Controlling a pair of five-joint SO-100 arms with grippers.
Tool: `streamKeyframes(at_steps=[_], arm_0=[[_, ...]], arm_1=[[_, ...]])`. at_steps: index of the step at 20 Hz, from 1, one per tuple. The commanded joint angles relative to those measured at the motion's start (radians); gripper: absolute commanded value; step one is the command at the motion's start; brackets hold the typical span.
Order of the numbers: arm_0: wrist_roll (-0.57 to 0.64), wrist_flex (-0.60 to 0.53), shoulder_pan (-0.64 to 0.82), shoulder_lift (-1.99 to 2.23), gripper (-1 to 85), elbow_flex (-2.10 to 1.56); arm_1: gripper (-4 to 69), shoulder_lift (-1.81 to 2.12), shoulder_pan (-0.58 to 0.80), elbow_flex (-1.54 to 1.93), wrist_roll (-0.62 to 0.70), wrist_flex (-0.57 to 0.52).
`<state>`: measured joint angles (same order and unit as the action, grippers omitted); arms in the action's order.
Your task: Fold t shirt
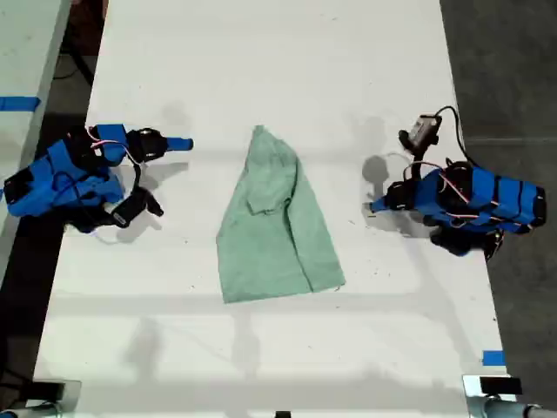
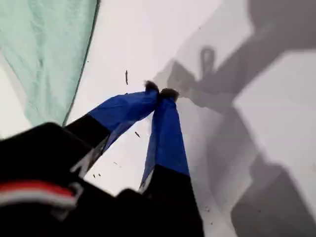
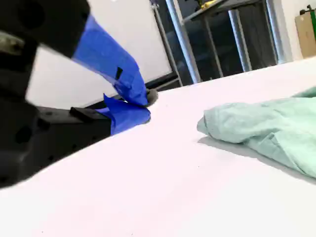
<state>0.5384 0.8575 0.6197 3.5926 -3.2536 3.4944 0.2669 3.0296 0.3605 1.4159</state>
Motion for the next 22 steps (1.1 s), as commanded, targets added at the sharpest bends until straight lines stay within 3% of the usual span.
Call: streamKeyframes(at_steps=[1, 7, 11, 14, 17, 20, 21, 22], arm_0=[[-0.301, 0.058, -0.06, -0.143, -0.3, 0.245], [-0.681, 0.104, -0.311, -1.068, -0.4, 0.767], [-1.0, 0.367, -0.485, -1.776, -0.4, 1.368], [-1.043, 0.442, -0.609, -2.118, -0.4, 1.74], [-1.132, 0.641, -0.723, -2.318, -0.4, 2.112], [-1.155, 0.673, -0.772, -2.326, -0.4, 2.158], [-1.155, 0.681, -0.781, -2.315, 1.2, 2.158], [-1.157, 0.681, -0.798, -2.318, 14.0, 2.169]], arm_1=[[0.0, 0.009, 0.015, 0.026, -0.04, 0.005], [-0.1, 0.009, 0.014, 0.026, -0.052, 0.005], [-0.1, 0.009, 0.011, 0.026, -0.055, 0.005], [-0.1, 0.009, 0.009, 0.026, -0.051, 0.005], [-0.1, 0.009, 0.009, 0.026, -0.052, 0.005], [-0.1, 0.009, 0.009, 0.026, -0.051, 0.005], [-0.1, 0.009, 0.009, 0.026, -0.051, 0.005], [-0.1, 0.009, 0.009, 0.026, -0.051, 0.005]])
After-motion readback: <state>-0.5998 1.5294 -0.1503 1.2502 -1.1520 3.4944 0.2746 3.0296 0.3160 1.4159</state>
